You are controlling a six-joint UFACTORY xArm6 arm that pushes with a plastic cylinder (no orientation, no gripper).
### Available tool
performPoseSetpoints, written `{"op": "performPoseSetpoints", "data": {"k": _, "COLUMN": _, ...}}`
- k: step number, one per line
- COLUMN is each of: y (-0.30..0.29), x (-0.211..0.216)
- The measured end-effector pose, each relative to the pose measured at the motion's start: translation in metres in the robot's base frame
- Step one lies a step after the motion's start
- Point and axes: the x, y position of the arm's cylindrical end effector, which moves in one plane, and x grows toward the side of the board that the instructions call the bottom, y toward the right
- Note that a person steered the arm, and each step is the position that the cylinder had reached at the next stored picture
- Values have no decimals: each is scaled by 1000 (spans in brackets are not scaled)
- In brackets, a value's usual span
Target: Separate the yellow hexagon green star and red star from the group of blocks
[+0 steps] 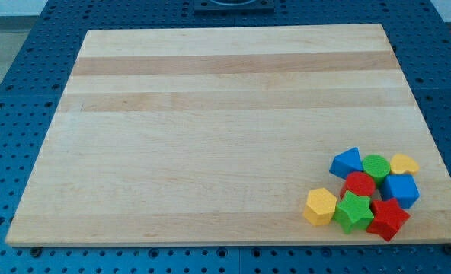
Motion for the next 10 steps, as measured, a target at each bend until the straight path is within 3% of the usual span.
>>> {"op": "performPoseSetpoints", "data": {"k": 4, "y": -134, "x": 2}}
{"op": "performPoseSetpoints", "data": {"k": 7, "y": -314, "x": -1}}
{"op": "performPoseSetpoints", "data": {"k": 9, "y": -313, "x": 2}}
{"op": "performPoseSetpoints", "data": {"k": 10, "y": -277, "x": 2}}
